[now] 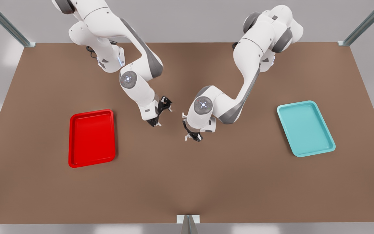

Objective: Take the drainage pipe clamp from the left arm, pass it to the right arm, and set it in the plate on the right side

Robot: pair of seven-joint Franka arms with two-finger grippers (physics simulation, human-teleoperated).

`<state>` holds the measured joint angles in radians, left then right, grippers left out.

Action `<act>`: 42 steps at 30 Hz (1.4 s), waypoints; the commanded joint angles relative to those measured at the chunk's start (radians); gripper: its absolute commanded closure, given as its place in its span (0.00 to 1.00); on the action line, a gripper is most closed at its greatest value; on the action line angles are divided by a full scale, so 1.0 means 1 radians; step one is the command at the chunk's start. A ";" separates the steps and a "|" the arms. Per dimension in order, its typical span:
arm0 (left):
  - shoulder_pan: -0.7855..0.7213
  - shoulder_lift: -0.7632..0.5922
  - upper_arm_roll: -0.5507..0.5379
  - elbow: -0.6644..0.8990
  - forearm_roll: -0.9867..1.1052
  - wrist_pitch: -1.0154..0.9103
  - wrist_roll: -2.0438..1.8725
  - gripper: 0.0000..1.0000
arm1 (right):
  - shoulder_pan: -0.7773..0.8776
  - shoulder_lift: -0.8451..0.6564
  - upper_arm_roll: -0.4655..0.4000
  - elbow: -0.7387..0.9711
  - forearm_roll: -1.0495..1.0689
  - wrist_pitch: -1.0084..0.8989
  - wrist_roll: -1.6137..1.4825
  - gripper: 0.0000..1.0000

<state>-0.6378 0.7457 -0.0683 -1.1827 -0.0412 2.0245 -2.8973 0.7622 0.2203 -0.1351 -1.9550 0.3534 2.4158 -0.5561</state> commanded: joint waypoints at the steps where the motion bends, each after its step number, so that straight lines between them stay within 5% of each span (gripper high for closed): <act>1: 0.001 0.003 0.001 0.000 -0.003 0.005 -1.030 0.79 | 0.011 -0.007 0.000 -0.022 -0.007 0.204 -0.548 0.00; 17: -0.049 0.004 0.074 0.003 -0.081 0.033 -1.494 0.79 | 0.104 0.070 0.005 -0.050 0.002 0.396 -0.594 0.00; 42: -0.083 0.038 0.104 0.060 -0.077 0.060 -1.568 0.79 | 0.138 0.123 0.005 -0.021 0.018 0.407 -0.582 0.00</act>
<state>-0.7182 0.7854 0.0370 -1.1236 -0.1204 2.0861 -2.8973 0.8988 0.3475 -0.1303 -1.9766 0.3834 2.8242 -1.0859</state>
